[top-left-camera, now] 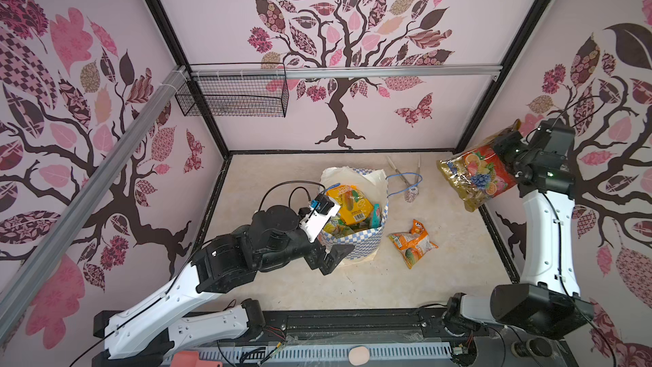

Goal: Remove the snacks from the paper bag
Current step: 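Lower the red-and-gold candy bag onto the table beside the bag and release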

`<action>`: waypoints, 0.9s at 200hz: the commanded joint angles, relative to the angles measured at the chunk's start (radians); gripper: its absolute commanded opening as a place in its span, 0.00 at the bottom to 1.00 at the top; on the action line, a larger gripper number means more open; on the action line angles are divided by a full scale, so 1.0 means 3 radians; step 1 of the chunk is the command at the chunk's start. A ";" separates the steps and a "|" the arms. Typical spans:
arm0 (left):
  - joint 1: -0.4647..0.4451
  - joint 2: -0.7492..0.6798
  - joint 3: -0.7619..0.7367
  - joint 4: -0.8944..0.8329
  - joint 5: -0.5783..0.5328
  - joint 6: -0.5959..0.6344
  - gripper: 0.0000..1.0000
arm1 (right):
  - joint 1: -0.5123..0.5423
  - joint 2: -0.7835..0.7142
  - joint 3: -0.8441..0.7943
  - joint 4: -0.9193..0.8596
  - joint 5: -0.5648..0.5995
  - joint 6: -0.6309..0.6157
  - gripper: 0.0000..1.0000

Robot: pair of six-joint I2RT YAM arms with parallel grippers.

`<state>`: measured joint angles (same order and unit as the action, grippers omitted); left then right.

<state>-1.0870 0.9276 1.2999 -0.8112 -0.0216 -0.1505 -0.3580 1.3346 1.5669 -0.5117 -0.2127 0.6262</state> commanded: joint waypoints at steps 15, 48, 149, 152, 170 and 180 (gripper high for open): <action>0.0004 0.0007 0.0100 0.0001 -0.0062 0.0042 0.99 | 0.0102 -0.0047 -0.0329 0.0604 -0.0930 0.0160 0.00; 0.0003 0.0052 0.0098 0.0035 -0.0056 0.0016 0.99 | 0.0463 -0.0008 -0.0537 0.0489 -0.0895 -0.0061 0.00; 0.0003 0.0009 0.0065 0.0035 -0.0099 -0.0122 0.99 | 0.1222 0.0239 -0.1083 0.0851 -0.1342 -0.0188 0.00; 0.0003 0.0012 0.0068 0.0035 -0.0100 -0.0122 0.99 | 0.1238 0.0252 -0.1086 0.0862 -0.1354 -0.0183 0.00; 0.0003 0.0006 0.0072 0.0049 -0.0126 -0.0125 0.99 | 0.1333 0.0308 -0.1123 0.0986 -0.1411 -0.0104 0.00; 0.0003 0.0008 0.0071 0.0050 -0.0137 -0.0127 0.99 | 0.1384 0.0346 -0.1147 0.1051 -0.1440 -0.0060 0.00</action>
<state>-1.0870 0.9394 1.2999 -0.8093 -0.0479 -0.1814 0.0246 1.4227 1.1988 -0.3302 -0.5583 0.5827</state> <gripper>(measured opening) 0.986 0.155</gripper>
